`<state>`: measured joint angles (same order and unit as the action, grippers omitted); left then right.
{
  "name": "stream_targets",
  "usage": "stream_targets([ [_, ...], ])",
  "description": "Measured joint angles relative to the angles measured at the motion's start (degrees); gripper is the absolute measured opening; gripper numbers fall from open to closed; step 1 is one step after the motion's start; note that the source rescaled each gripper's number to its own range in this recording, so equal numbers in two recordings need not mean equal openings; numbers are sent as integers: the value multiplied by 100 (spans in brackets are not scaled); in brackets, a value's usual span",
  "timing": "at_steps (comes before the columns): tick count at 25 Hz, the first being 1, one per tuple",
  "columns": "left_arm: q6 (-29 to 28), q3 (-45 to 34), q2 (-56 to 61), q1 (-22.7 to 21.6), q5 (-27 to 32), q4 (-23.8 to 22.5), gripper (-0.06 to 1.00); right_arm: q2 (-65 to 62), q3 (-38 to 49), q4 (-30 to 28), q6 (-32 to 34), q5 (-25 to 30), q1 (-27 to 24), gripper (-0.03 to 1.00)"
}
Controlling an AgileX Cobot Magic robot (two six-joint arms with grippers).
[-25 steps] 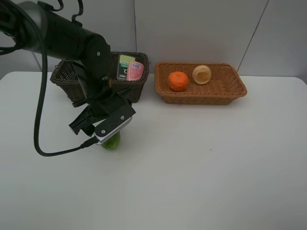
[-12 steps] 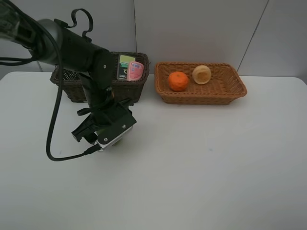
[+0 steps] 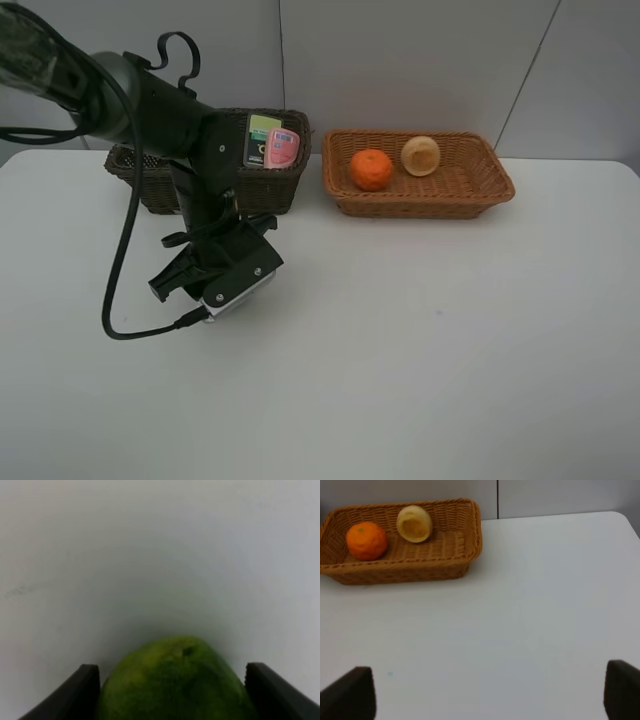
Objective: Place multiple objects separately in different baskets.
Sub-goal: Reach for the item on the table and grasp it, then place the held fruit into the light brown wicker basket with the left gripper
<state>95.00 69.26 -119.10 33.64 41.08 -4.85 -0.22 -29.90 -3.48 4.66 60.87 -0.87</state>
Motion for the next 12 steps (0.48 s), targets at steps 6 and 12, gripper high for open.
stream_targets([
  [6,0,0,0,0,0,0,77,0,0,0,0,0,0,97],
  [12,0,0,0,0,0,0,77,0,0,0,0,0,0,97],
])
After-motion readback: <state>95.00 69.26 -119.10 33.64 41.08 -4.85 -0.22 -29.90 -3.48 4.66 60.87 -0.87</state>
